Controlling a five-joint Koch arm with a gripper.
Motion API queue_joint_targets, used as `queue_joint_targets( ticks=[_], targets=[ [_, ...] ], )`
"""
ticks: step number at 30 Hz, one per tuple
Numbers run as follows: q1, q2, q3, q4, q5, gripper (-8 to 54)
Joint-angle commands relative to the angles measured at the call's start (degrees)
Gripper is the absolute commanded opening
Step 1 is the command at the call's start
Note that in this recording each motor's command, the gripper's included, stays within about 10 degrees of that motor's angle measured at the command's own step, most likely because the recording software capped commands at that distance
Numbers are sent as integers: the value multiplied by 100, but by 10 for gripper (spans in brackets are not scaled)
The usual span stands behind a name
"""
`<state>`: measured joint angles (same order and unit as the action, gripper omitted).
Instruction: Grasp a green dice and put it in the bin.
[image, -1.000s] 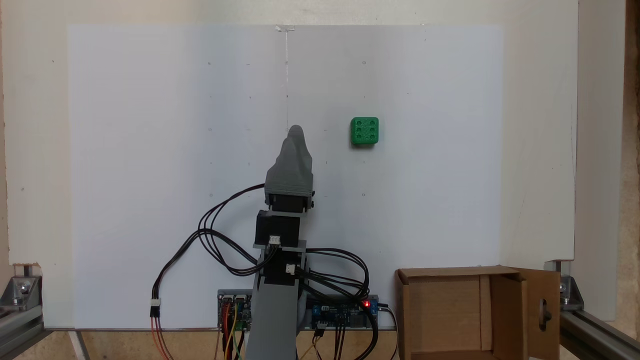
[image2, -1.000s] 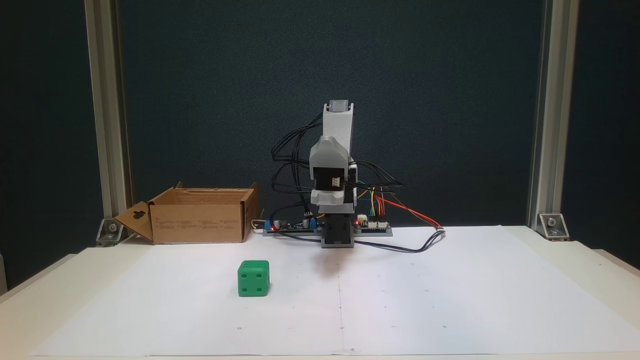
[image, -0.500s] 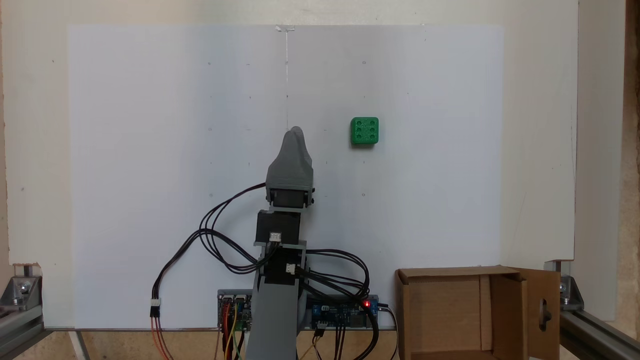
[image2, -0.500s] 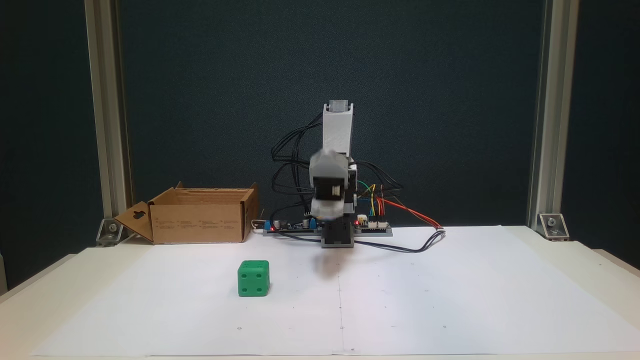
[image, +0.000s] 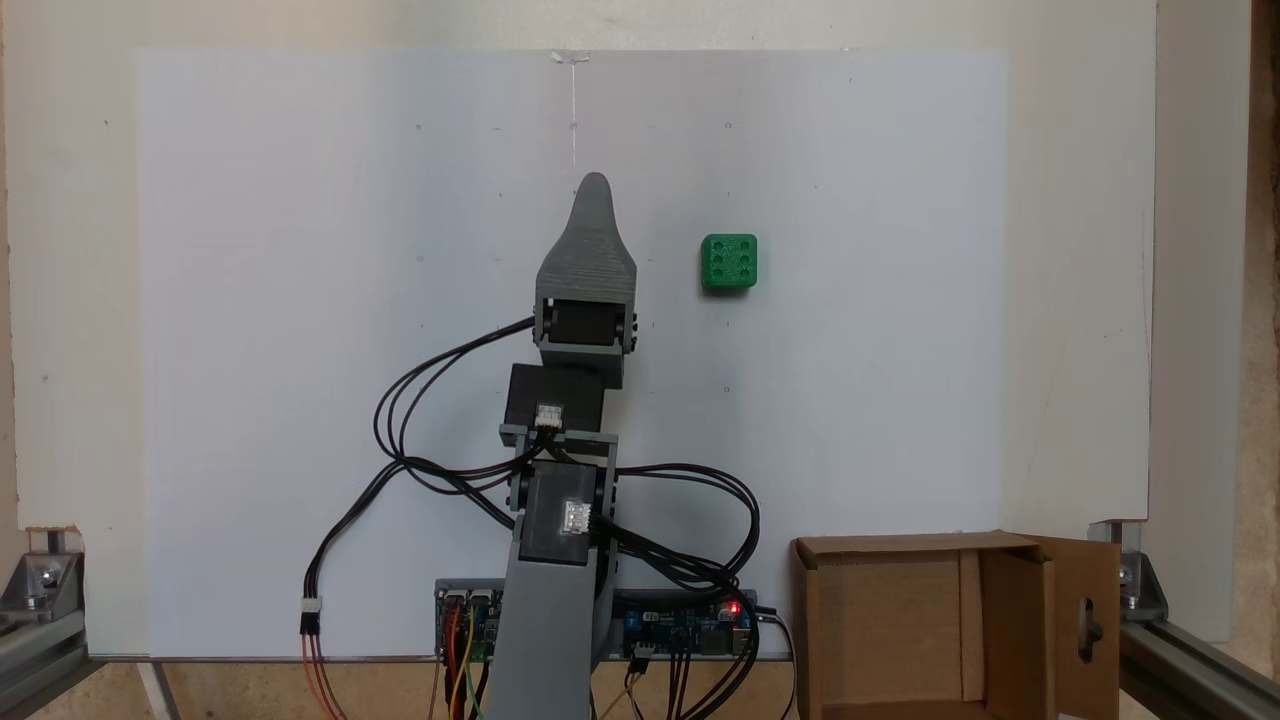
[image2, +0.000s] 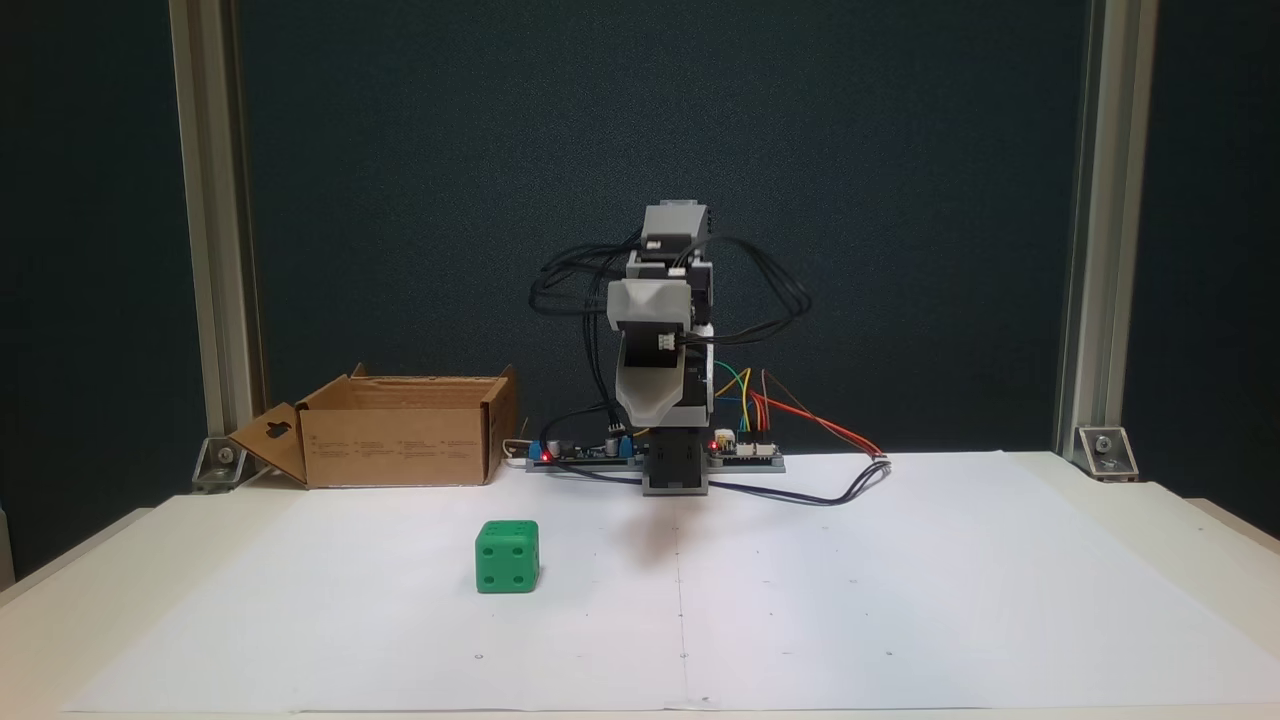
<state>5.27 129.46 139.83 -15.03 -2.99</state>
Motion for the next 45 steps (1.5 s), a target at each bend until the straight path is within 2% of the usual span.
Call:
queue_joint_targets(
  ticks=[1, 9, 19, 25, 38, 45],
  targets=[
    [79, 598, -598, 912, 79, 432],
    [229, 571, -1925, 3953, 141, 432],
    [1230, -1371, -3472, 7530, 132, 436],
    [1547, -2109, -4562, 9420, 79, 436],
    [1687, -2628, -5309, 9580, -2013, 458],
    [1767, -2848, -5774, 9510, -2320, 458]
  ],
)
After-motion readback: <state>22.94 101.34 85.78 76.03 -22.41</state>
